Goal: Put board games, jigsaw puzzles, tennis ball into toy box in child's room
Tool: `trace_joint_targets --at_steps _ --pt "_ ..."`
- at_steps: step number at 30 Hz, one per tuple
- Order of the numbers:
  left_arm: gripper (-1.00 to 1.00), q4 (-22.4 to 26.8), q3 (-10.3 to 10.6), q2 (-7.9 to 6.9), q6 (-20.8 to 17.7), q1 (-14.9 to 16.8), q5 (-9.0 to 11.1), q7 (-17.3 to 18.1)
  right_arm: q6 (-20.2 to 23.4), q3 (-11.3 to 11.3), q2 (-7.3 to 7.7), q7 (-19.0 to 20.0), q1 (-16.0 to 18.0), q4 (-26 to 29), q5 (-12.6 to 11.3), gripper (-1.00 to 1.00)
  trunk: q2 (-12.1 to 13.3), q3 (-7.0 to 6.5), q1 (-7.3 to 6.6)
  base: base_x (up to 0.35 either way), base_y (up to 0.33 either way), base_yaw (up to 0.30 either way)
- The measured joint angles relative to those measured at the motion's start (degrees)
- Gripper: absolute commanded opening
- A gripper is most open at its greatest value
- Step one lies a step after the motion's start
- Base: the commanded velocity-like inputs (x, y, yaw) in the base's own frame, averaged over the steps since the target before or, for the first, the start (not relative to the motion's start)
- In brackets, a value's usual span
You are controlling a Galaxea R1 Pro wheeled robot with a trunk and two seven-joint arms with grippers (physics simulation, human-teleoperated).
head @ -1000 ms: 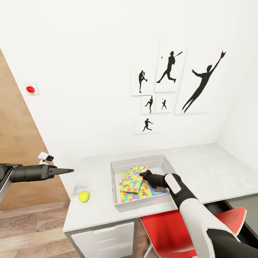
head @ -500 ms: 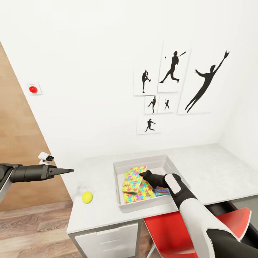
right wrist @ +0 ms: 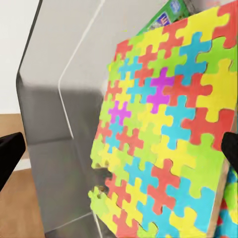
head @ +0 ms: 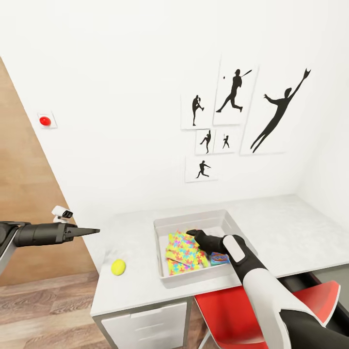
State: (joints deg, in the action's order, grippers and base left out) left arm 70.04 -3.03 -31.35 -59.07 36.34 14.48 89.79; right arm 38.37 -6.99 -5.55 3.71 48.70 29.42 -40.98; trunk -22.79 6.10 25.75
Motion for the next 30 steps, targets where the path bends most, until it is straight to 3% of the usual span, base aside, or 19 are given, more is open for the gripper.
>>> trace_joint_targets --at_steps 15,19,24,27,29,30 --pt "1.0 0.01 -0.02 0.0 0.04 0.0 -0.06 0.0 0.33 0.03 1.06 0.88 -0.14 1.37 -0.18 1.0 0.0 0.0 0.01 -0.012 0.0 0.0" --pt "1.0 0.03 0.0 0.0 0.08 0.0 -0.05 0.0 0.92 -0.04 1.3 1.75 -0.7 5.87 -0.52 1.0 -0.01 0.0 0.01 -0.09 0.0 0.0" --pt "1.0 0.02 0.01 0.0 0.09 0.0 -0.06 0.0 6.23 -0.24 1.38 2.09 -3.87 17.65 -0.9 1.0 0.0 0.0 0.0 -0.016 0.0 0.0" --pt "1.0 0.02 0.0 0.0 0.09 0.0 -0.07 0.0 8.04 -0.44 1.45 4.89 -6.29 23.61 -0.97 1.0 0.0 0.0 0.0 -0.003 0.0 0.0" --pt "1.0 0.05 0.01 0.0 0.09 0.0 -0.06 0.0 8.31 -0.57 2.07 9.71 -8.42 26.3 -0.76 1.0 0.0 0.0 0.0 0.0 0.0 0.0" --pt "1.0 0.07 0.01 0.01 0.09 -0.01 -0.06 0.0 8.2 -0.63 2.99 14.27 -9.98 28.07 -0.57 1.0 -0.01 0.0 0.0 0.0 0.0 0.0"
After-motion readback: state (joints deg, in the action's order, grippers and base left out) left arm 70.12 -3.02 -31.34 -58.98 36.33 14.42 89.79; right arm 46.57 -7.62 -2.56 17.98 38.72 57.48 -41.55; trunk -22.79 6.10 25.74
